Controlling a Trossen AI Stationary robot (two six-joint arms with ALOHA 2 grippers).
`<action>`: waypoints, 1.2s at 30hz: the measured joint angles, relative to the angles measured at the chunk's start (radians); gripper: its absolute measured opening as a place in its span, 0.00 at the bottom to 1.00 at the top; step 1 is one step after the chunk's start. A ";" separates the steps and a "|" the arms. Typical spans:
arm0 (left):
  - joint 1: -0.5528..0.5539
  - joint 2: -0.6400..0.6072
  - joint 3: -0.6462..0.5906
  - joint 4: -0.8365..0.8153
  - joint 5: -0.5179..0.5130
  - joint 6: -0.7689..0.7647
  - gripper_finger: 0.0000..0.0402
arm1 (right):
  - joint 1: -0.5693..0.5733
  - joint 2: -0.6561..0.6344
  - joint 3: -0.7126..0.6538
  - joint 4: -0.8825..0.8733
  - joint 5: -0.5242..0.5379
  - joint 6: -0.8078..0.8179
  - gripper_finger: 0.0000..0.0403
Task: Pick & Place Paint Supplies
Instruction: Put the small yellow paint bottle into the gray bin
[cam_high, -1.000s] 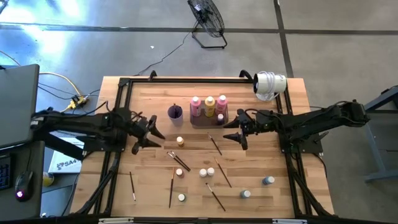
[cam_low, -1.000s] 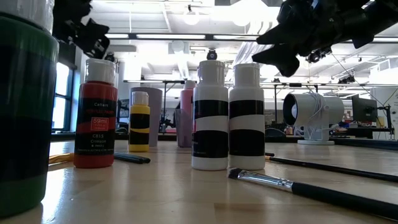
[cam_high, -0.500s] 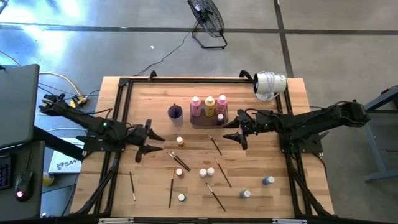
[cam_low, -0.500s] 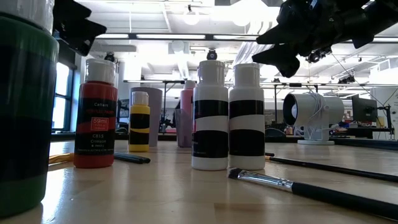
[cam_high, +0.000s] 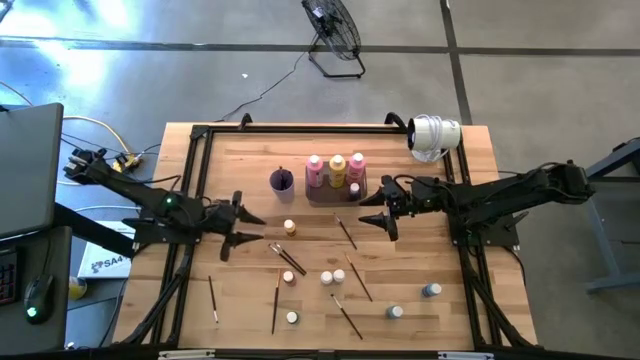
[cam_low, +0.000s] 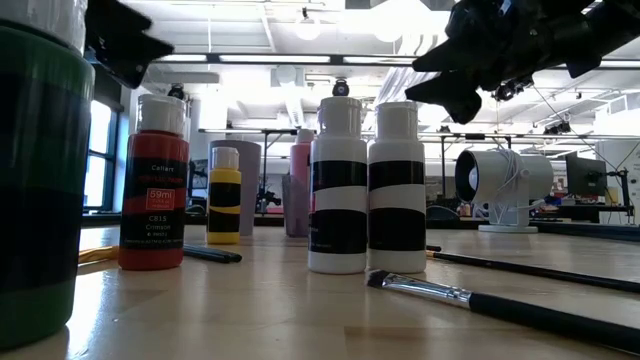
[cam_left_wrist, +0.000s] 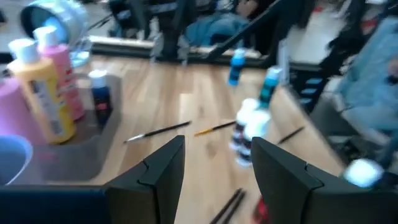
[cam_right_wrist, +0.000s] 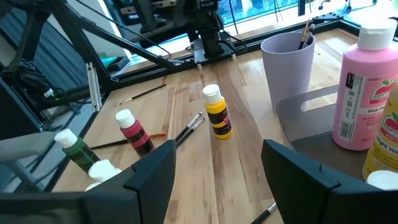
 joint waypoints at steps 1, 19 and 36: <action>0.000 0.015 0.000 -0.008 -0.006 0.007 0.45 | 0.000 0.000 0.000 0.000 0.000 -0.004 0.57; 0.000 0.323 -0.001 0.155 -0.155 0.069 0.45 | 0.000 0.000 0.000 0.000 0.000 -0.004 0.57; 0.000 0.375 -0.002 0.086 -0.213 -0.125 0.59 | 0.000 0.000 0.000 0.000 0.000 -0.048 0.57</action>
